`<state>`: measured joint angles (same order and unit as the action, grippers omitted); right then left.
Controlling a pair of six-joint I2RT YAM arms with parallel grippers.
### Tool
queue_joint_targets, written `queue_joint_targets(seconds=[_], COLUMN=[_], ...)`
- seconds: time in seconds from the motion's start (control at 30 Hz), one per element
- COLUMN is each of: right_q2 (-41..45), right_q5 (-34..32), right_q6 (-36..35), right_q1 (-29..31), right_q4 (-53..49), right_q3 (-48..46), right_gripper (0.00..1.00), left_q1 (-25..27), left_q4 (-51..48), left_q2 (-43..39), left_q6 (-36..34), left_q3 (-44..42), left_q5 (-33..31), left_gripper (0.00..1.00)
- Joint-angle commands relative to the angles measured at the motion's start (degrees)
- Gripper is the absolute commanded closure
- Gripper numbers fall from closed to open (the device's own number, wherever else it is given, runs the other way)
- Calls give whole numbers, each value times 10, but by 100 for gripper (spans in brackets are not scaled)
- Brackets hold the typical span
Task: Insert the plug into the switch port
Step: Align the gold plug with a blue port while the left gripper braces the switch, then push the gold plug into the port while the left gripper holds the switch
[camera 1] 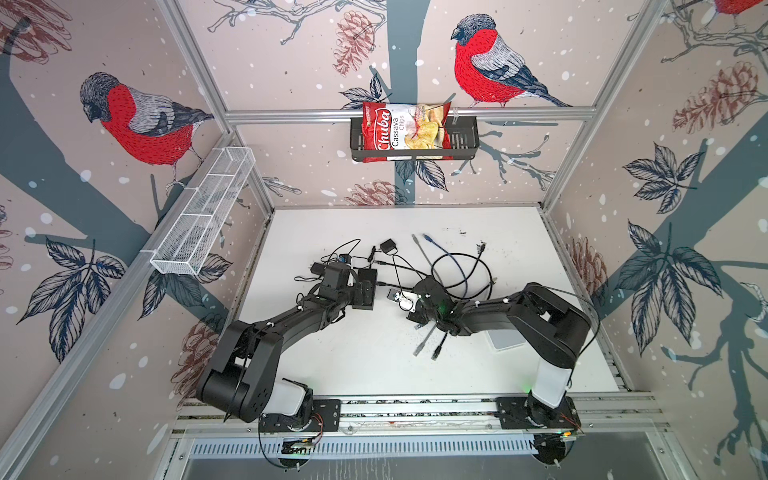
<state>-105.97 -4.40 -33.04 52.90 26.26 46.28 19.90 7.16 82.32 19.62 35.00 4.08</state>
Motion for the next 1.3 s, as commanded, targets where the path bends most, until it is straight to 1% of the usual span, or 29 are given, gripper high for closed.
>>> queue_joint_targets(seconds=[0.0, 0.27, 0.53, 0.67, 0.8, 0.97, 1.27], right_q2=[-10, -40, -79, -87, -93, -93, -97], right_q5=[5, 33, 60, 60, 67, 76, 61], right_q6=[-4, -3, -4, -9, 3, 6, 14], right_q1=[4, 8, 5, 3, -3, -2, 1], right_q4=[37, 54, 51, 47, 29, 17, -10], right_q3=[8, 31, 72, 83, 101, 109, 115], right_gripper=[98, 98, 98, 98, 98, 98, 98], left_q1=[-4, -10, -11, -13, -14, -14, -14], left_q4=[9, 63, 84, 107, 126, 143, 150], left_q2=[17, 17, 15, 25, 39, 48, 55], left_q6=[28, 48, 36, 38, 48, 58, 61], left_q3=[3, -17, -17, -24, -26, -28, -24], left_q5=[16, 49, 27, 27, 36, 44, 45], left_gripper=[10, 11, 12, 15, 21, 23, 23])
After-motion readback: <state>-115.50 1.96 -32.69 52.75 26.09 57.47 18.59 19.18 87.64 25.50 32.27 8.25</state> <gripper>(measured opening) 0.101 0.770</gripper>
